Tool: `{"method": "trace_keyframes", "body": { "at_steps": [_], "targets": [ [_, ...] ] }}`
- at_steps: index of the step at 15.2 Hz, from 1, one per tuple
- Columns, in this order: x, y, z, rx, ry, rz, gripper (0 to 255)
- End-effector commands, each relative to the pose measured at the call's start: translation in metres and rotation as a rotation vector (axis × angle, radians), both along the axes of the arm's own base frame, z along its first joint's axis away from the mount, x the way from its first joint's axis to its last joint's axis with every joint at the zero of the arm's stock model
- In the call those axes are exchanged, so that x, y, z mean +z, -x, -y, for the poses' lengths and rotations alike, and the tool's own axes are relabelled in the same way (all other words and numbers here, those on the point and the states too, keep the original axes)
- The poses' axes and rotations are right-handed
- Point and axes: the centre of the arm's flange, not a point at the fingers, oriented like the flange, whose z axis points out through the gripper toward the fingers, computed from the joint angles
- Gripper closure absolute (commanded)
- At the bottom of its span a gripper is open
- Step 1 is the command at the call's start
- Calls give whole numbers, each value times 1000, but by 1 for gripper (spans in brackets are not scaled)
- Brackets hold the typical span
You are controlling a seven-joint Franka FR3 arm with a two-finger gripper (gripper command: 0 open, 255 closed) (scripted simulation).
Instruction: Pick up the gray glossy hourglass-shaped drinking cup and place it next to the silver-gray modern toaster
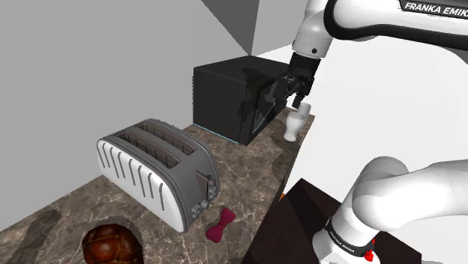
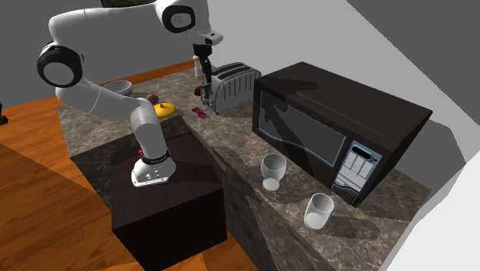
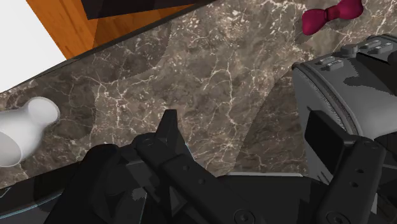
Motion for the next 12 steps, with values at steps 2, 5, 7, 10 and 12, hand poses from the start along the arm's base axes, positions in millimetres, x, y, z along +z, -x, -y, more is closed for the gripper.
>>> {"method": "trace_keyframes", "body": {
  "at_steps": [2, 5, 7, 10, 12],
  "targets": [
    [-6, -4, 11, -2, -1, 0, 0],
    [-23, -16, 45, -10, -2, 2, 0],
    [-34, -24, 67, -15, -3, 3, 0],
    [-51, -36, 101, -22, -5, 4, 0],
    [-63, -43, 124, -27, -6, 5, 0]
  ]
}}
